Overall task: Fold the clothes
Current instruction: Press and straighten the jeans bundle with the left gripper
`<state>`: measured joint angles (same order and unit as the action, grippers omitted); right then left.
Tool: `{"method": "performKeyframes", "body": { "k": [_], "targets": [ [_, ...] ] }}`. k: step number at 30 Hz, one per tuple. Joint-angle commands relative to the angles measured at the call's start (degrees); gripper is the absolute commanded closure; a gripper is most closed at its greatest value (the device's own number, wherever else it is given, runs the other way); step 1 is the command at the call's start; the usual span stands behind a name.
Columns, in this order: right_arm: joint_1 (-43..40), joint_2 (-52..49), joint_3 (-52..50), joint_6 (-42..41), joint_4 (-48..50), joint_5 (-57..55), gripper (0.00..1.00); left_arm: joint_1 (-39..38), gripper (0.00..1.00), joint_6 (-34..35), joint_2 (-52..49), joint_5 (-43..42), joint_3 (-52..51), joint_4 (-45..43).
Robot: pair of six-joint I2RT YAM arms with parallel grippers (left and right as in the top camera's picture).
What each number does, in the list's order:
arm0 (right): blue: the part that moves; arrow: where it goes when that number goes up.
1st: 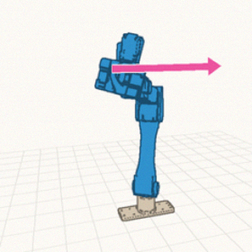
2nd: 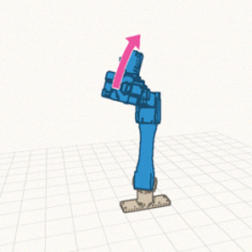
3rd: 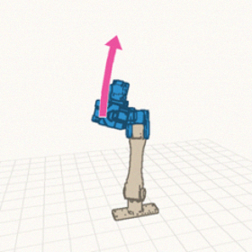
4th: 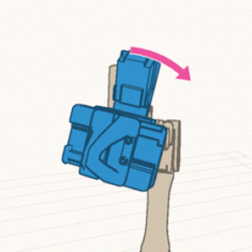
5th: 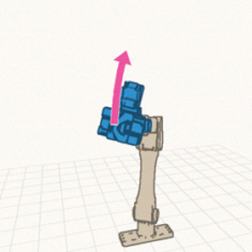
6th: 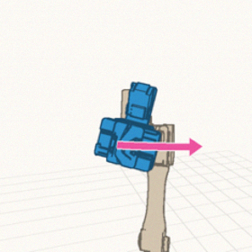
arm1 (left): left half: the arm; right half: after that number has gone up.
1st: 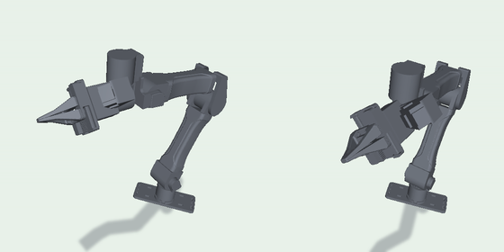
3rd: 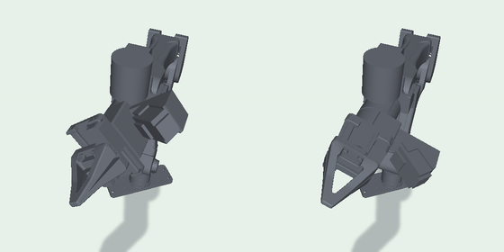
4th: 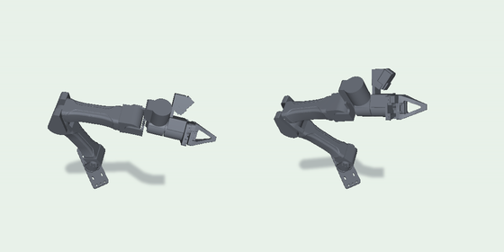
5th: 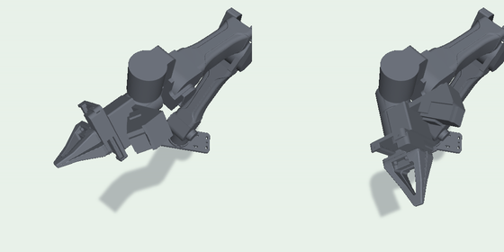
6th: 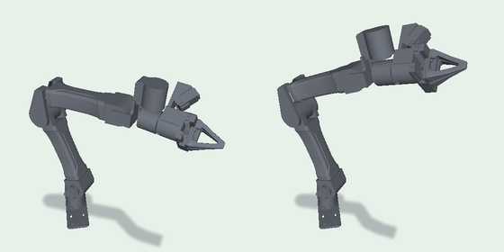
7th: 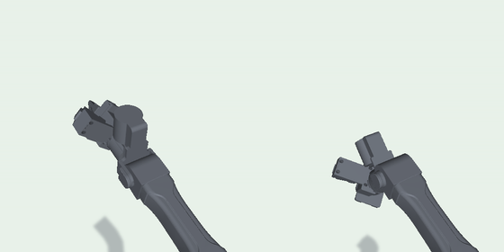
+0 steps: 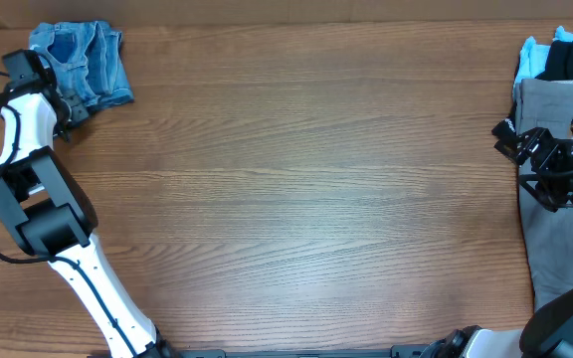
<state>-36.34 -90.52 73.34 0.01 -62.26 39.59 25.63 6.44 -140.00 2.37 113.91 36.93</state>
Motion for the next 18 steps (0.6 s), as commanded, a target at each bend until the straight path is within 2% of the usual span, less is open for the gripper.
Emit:
{"method": "performKeyframes", "body": {
  "k": [1, 6, 12, 14, 18],
  "targets": [
    [0.00, 0.39, 0.55, 0.46, -0.02, -0.13, 0.00, 1.11, 0.96, 0.39, -1.97, 2.12, -0.46, -2.05],
    [0.00, 0.39, 0.55, 0.22, -0.20, -0.11, 0.00, 1.20, 0.92, 0.11, -2.71, 2.10, -0.50, -7.58],
    [0.00, 0.39, 0.55, 0.26, -0.85, -0.15, 0.00, 1.20, 0.87, 0.20, -2.73, 2.12, -0.50, -9.73],
    [0.00, 0.39, 0.55, 0.24, -0.66, -0.13, 0.00, 1.20, 0.81, 0.17, -2.71, 2.10, -0.50, -9.66],
    [0.00, 0.39, 0.55, 0.24, -0.52, -0.13, 0.00, 1.14, 0.61, 0.17, -2.51, 2.12, -0.24, -8.33]
  ]
}}
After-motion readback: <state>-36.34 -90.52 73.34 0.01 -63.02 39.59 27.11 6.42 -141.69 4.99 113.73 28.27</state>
